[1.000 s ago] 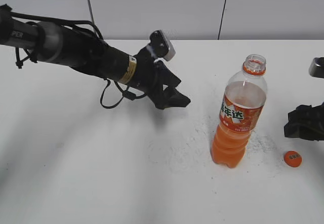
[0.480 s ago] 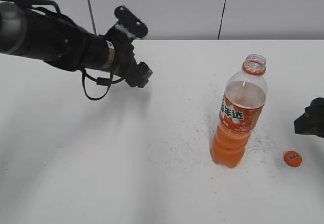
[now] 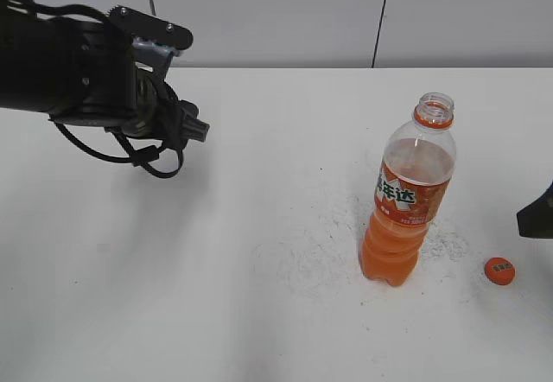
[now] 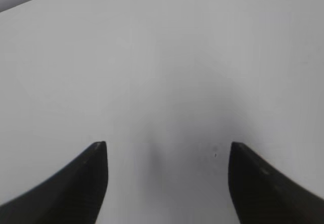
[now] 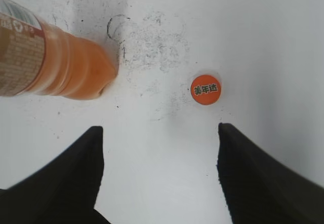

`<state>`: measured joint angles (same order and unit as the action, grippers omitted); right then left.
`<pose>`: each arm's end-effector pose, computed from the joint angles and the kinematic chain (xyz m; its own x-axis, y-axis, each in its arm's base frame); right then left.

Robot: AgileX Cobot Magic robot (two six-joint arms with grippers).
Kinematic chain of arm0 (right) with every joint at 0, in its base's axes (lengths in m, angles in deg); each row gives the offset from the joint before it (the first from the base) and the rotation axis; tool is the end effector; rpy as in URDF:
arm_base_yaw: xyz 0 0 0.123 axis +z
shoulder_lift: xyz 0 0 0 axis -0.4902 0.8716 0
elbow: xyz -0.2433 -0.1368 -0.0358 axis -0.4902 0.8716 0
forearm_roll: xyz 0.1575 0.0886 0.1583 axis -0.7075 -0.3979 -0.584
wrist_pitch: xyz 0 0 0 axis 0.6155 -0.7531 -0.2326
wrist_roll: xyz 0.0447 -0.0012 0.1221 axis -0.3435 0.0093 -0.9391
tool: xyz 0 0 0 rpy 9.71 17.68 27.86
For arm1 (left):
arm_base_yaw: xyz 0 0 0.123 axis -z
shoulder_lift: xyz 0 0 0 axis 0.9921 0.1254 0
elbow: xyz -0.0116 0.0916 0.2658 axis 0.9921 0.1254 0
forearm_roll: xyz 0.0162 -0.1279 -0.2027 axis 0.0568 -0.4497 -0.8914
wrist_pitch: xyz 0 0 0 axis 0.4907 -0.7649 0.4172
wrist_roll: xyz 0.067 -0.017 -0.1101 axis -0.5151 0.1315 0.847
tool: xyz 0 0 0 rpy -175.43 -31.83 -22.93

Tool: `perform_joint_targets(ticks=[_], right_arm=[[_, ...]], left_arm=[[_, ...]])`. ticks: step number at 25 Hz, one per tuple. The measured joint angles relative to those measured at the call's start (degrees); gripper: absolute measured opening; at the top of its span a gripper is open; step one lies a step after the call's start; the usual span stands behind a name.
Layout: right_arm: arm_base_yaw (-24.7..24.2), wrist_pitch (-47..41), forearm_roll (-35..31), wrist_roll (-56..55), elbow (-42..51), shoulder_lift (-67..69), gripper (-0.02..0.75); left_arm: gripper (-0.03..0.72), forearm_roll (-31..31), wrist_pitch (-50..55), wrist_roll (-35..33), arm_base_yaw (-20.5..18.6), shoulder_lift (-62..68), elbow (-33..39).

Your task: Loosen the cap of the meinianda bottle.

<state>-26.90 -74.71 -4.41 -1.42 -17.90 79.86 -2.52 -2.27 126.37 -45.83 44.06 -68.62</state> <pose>0.2004 0.0366 0.1952 -0.8820 0.0283 -0.4704 -0.0862 0.9716 0.2202 0.3474 -0.1875 0.1554 -0.6654 0.3784 -0.6434 0.2437 0.9249 0.2919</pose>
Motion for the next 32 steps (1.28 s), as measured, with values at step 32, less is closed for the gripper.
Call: perform_joint_targets(ticks=[32], right_arm=[[0.0, -30.7, 3.5, 2.4, 0.0, -37.5, 0.515]], left_arm=[[0.571, -51.2, 26.6, -49.9, 2.6, -75.0, 26.6]])
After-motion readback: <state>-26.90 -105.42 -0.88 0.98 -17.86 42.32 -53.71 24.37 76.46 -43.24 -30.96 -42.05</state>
